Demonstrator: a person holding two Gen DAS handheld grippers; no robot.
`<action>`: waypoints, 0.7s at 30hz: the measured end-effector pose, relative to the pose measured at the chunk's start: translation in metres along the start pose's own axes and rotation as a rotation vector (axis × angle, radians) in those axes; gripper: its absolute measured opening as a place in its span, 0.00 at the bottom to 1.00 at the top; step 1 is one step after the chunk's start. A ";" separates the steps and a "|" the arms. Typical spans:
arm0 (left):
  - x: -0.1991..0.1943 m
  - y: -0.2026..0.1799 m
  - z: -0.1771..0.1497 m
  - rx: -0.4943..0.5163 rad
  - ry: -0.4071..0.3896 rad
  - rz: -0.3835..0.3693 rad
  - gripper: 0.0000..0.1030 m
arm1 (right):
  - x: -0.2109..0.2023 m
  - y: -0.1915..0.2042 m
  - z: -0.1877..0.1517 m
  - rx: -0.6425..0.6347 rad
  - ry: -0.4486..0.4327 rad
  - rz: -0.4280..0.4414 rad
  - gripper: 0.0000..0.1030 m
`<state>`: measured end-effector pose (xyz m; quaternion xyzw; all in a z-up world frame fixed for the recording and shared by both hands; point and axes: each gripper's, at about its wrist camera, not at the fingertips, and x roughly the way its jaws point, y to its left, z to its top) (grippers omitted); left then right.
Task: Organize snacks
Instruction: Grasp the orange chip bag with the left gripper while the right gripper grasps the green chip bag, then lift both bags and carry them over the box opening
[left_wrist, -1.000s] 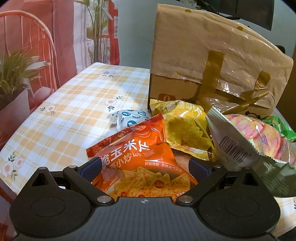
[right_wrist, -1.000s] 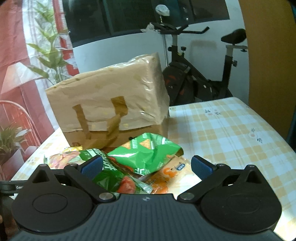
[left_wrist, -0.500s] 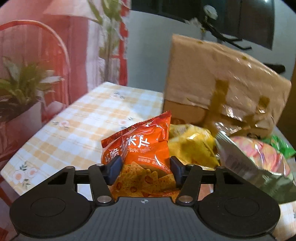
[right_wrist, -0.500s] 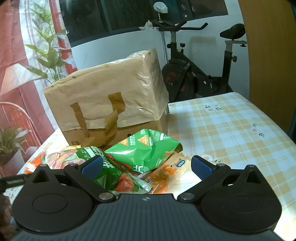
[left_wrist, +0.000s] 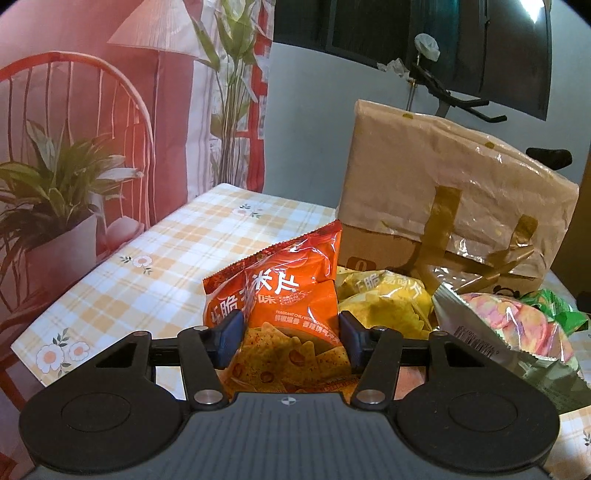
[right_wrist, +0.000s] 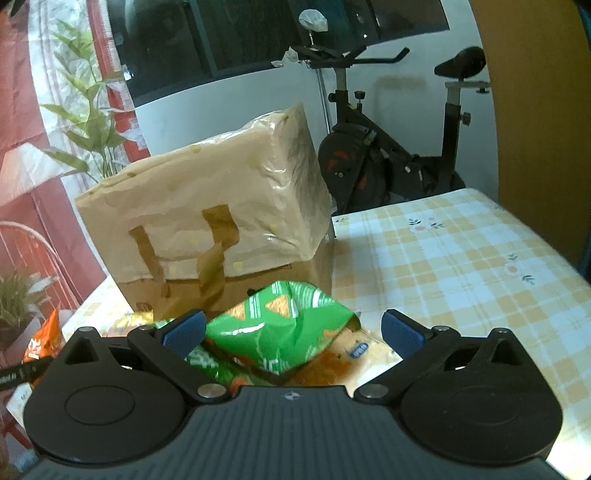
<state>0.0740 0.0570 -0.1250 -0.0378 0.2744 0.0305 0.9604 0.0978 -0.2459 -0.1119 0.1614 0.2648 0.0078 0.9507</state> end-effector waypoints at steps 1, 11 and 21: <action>-0.001 0.000 0.000 0.000 -0.003 0.000 0.57 | 0.003 -0.001 0.001 0.013 0.005 0.005 1.00; -0.003 0.000 -0.002 -0.003 -0.015 -0.018 0.57 | 0.019 -0.013 0.002 0.157 0.046 0.032 1.00; 0.003 -0.003 -0.003 0.019 -0.011 -0.020 0.57 | 0.048 -0.014 0.011 0.239 0.077 0.046 1.00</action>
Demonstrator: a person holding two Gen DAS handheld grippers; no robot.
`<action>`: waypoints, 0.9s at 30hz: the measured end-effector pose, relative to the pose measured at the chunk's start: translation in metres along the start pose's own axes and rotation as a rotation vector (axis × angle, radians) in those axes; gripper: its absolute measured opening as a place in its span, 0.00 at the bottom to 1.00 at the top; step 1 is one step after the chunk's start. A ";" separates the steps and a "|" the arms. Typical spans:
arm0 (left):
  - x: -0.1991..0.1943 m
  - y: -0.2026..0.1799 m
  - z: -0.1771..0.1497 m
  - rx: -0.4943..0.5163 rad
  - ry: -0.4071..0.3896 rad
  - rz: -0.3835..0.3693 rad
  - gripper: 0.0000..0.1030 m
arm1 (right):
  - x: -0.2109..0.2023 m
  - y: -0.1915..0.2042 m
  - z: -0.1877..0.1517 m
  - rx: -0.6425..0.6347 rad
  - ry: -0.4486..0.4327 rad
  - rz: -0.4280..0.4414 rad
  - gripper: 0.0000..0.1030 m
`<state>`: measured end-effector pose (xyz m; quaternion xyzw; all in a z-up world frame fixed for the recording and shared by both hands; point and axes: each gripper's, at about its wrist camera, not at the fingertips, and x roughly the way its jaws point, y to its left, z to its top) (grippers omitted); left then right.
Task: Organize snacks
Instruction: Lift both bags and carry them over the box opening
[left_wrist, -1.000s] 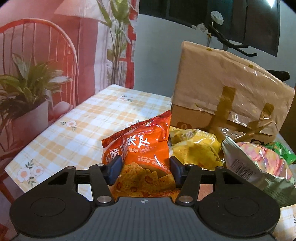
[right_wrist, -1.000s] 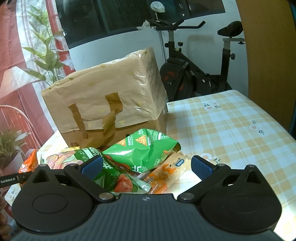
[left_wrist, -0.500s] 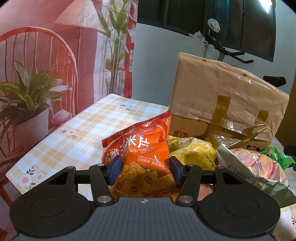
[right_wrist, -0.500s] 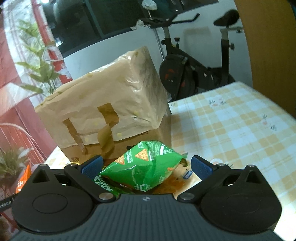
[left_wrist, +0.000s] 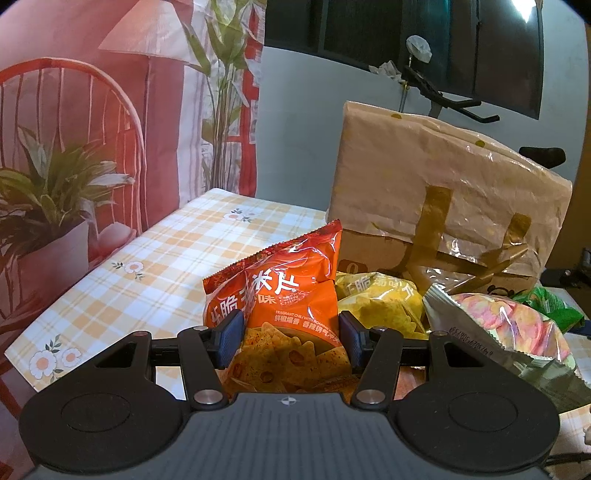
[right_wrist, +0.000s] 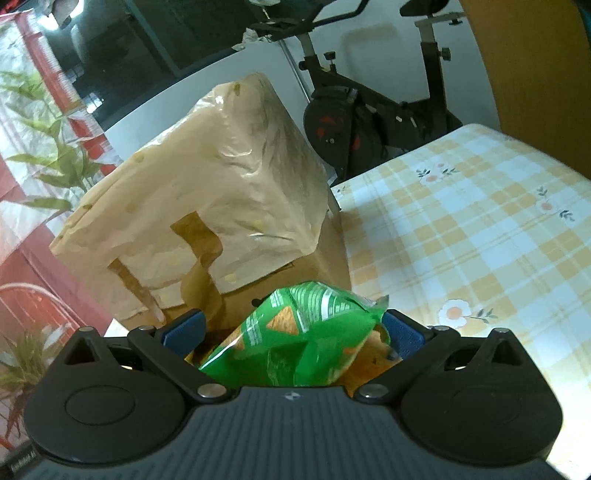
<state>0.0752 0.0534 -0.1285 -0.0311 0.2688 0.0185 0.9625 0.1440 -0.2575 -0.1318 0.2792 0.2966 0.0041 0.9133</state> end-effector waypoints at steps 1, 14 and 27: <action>0.001 0.000 0.000 0.000 0.002 0.000 0.57 | 0.004 0.000 0.002 0.010 0.007 0.002 1.00; 0.005 0.001 0.000 0.006 0.019 -0.010 0.57 | 0.029 -0.006 -0.005 0.027 0.070 -0.067 1.00; 0.006 0.001 -0.003 0.003 0.032 -0.017 0.57 | 0.034 0.002 -0.019 -0.110 0.052 -0.066 1.00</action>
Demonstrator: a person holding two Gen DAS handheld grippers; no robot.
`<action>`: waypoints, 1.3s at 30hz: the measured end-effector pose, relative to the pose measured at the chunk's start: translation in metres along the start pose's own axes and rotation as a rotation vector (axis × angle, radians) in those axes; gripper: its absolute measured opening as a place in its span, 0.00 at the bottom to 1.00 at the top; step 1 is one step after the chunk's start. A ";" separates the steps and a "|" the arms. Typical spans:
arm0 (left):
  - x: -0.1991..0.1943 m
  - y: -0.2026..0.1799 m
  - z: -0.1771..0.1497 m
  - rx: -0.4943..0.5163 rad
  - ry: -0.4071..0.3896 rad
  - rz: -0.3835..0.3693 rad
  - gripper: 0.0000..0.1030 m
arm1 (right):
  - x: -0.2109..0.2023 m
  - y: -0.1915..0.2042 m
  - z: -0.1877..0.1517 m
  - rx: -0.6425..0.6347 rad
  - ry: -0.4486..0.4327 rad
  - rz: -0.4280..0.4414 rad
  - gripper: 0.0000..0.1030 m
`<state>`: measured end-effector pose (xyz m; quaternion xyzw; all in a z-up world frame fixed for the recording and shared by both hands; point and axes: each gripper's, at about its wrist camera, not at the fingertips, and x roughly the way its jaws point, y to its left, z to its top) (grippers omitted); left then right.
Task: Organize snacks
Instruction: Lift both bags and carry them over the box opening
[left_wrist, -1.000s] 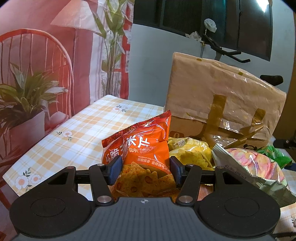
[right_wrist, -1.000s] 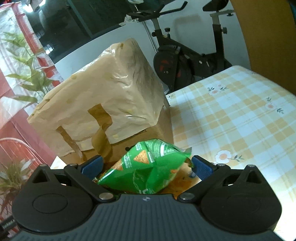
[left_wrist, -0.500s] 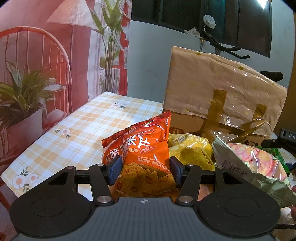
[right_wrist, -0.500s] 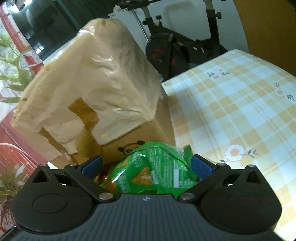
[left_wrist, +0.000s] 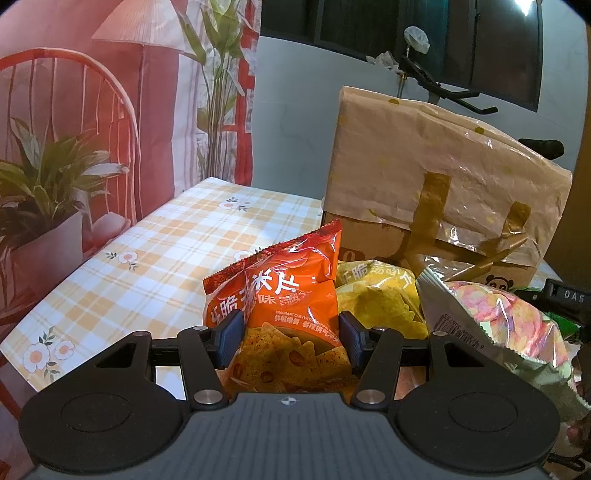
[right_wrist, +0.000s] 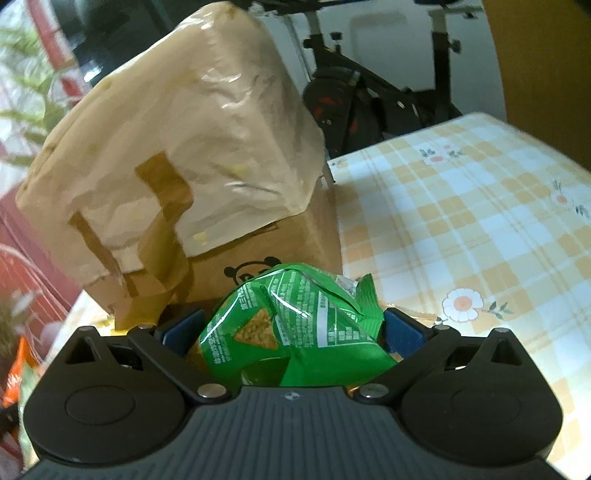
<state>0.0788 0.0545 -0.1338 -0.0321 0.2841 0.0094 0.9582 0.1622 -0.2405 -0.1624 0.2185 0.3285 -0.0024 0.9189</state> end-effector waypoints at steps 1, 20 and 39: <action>0.000 0.000 0.000 0.000 0.000 0.000 0.57 | 0.000 0.001 -0.001 -0.014 -0.005 -0.001 1.00; -0.006 -0.001 0.003 -0.008 -0.031 -0.004 0.57 | -0.046 -0.006 -0.005 -0.023 -0.113 0.061 0.85; -0.044 -0.008 0.013 0.024 -0.133 -0.068 0.57 | -0.087 -0.007 0.000 -0.034 -0.192 0.092 0.67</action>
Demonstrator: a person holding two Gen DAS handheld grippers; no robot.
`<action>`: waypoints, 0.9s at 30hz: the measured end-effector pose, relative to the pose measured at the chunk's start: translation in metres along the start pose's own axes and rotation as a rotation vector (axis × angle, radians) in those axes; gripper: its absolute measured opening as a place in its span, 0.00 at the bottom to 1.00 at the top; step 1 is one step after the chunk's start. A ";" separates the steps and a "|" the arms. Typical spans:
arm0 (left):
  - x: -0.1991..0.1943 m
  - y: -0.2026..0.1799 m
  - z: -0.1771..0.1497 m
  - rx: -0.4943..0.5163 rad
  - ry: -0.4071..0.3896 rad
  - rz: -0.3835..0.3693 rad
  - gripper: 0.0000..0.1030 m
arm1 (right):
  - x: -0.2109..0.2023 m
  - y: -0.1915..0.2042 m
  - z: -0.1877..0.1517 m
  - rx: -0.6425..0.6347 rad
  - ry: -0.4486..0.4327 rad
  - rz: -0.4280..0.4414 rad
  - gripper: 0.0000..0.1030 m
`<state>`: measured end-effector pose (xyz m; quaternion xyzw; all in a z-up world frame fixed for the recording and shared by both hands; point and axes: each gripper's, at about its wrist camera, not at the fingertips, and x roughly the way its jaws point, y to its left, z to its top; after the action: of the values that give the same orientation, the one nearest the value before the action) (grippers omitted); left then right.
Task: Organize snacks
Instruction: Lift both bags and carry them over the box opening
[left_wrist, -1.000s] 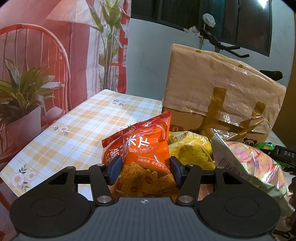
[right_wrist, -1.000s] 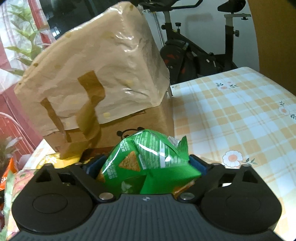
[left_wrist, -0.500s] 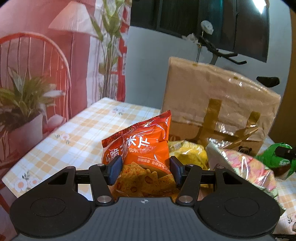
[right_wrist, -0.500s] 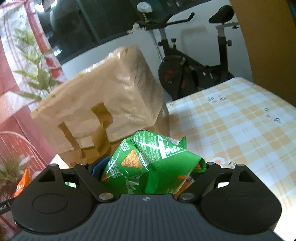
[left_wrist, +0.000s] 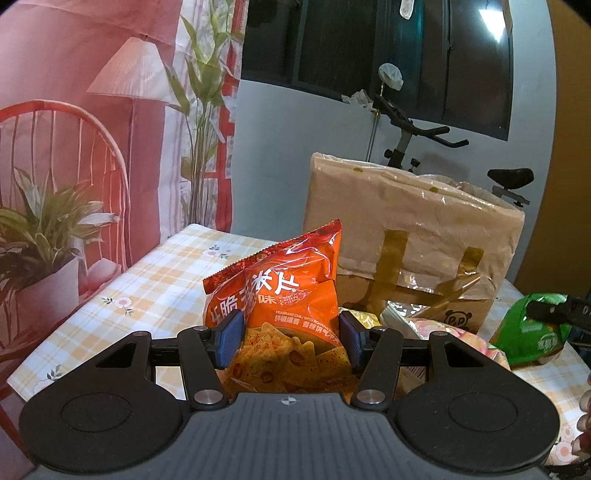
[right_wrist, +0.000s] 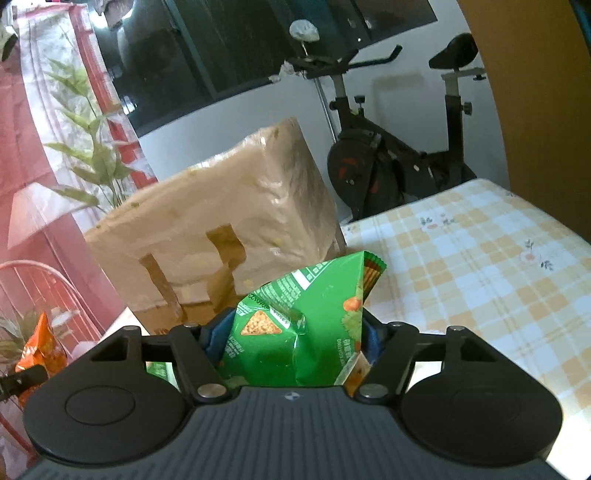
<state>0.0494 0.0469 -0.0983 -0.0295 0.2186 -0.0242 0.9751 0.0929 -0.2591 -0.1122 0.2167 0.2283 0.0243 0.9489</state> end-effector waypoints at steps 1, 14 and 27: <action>0.000 0.000 0.000 -0.001 -0.002 -0.002 0.57 | -0.002 0.000 0.002 0.005 -0.014 0.005 0.67; -0.014 -0.002 0.034 0.017 -0.081 -0.040 0.57 | -0.033 0.008 0.039 0.000 -0.170 0.056 0.67; -0.003 -0.033 0.110 0.053 -0.172 -0.223 0.57 | -0.032 0.035 0.097 -0.070 -0.298 0.158 0.67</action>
<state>0.0927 0.0192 0.0042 -0.0296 0.1288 -0.1354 0.9819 0.1093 -0.2705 -0.0062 0.2019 0.0663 0.0742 0.9743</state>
